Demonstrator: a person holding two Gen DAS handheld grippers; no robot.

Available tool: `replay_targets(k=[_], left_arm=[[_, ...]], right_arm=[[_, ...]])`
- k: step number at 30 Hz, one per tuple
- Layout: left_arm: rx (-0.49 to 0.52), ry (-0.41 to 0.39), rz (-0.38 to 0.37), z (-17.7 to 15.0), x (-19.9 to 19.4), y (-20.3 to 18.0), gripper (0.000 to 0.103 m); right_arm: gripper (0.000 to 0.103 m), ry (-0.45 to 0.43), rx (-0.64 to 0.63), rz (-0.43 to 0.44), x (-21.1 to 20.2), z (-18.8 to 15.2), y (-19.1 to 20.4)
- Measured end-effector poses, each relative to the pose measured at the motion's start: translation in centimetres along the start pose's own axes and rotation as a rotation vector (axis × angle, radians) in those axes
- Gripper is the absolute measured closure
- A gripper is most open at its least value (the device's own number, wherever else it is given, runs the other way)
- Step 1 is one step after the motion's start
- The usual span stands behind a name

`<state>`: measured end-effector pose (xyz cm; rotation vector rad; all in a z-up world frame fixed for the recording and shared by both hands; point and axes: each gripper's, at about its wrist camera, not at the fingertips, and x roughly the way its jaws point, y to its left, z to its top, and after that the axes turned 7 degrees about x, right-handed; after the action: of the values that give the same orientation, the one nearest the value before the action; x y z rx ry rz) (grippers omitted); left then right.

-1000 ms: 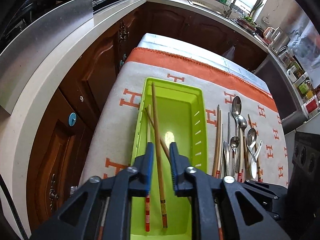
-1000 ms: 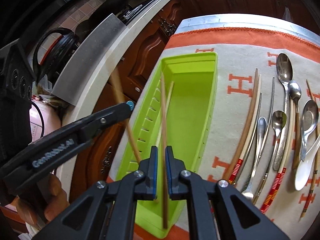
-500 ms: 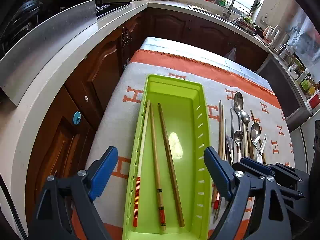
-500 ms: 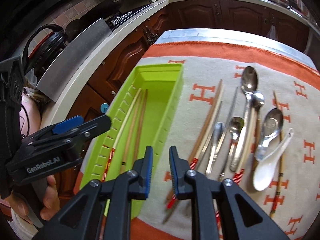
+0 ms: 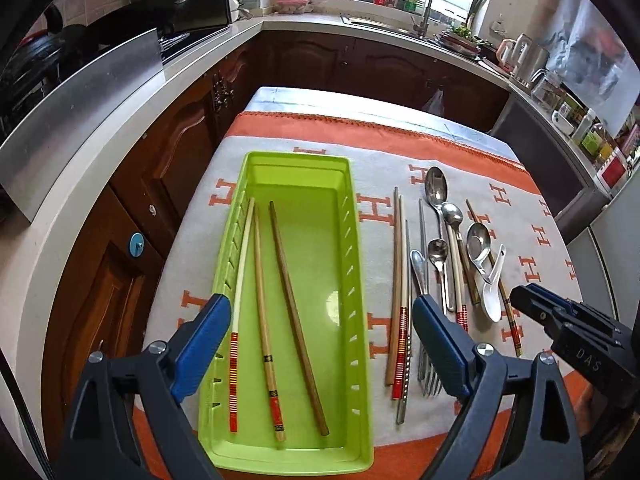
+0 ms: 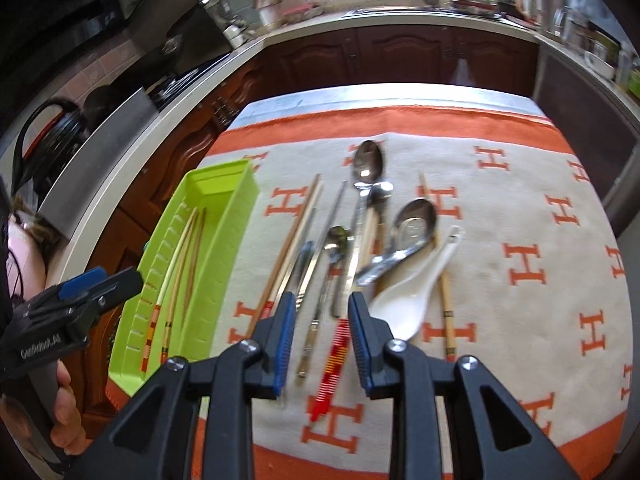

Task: Organize utensils
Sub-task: 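Move the right tool to the white ceramic spoon handle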

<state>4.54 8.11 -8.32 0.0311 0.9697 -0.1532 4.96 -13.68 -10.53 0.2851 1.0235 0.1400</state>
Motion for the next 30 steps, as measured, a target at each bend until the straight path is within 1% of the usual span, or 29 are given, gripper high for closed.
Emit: replay_targets(k=[3, 5, 7, 13, 18, 20, 22, 24, 26, 28, 30], left_arm=[[0.047, -0.001, 0.008, 0.2, 0.0, -1.7, 0.012], [0.069, 0.004, 0.018, 0.4, 0.3, -2.7, 0.012], [0.078, 0.015, 0.012, 0.7, 0.6, -3.4, 0.012], [0.116, 0.017, -0.061, 1.7, 1.6, -5.8, 0.012], [0.164, 0.038, -0.152, 3.3, 3.4, -8.4, 0.012], [0.182, 0.055, -0.174, 3.9, 4.4, -9.5, 0.016], [0.186, 0.080, -0.213, 4.6, 5.7, -10.3, 0.019], [0.179, 0.113, -0.241, 5.3, 6.9, -10.9, 0.027], [0.171, 0.149, -0.271, 5.7, 8.3, -11.3, 0.038], [0.161, 0.184, -0.291, 6.0, 9.5, -11.6, 0.046], [0.150, 0.218, -0.301, 6.0, 10.7, -11.8, 0.050]], right_arm=[[0.076, -0.030, 0.038, -0.029, -0.9, 0.0, -1.8], [0.076, -0.027, 0.043, -0.059, -1.0, 0.1, -2.8], [0.076, -0.026, 0.050, -0.074, -1.1, 0.1, -3.8], [0.076, -0.021, 0.088, -0.046, -0.8, 0.5, -6.2], [0.076, 0.020, 0.103, 0.003, 1.0, 1.2, -7.4], [0.076, 0.032, 0.112, 0.017, 2.0, 1.5, -7.9], [0.076, 0.049, 0.132, 0.032, 3.0, 1.8, -8.6], [0.076, 0.060, 0.147, 0.050, 4.0, 2.2, -9.2], [0.078, 0.068, 0.156, 0.063, 5.0, 2.6, -9.6], [0.080, 0.075, 0.164, 0.063, 5.8, 3.0, -9.9], [0.081, 0.079, 0.165, 0.063, 6.5, 3.5, -10.1]])
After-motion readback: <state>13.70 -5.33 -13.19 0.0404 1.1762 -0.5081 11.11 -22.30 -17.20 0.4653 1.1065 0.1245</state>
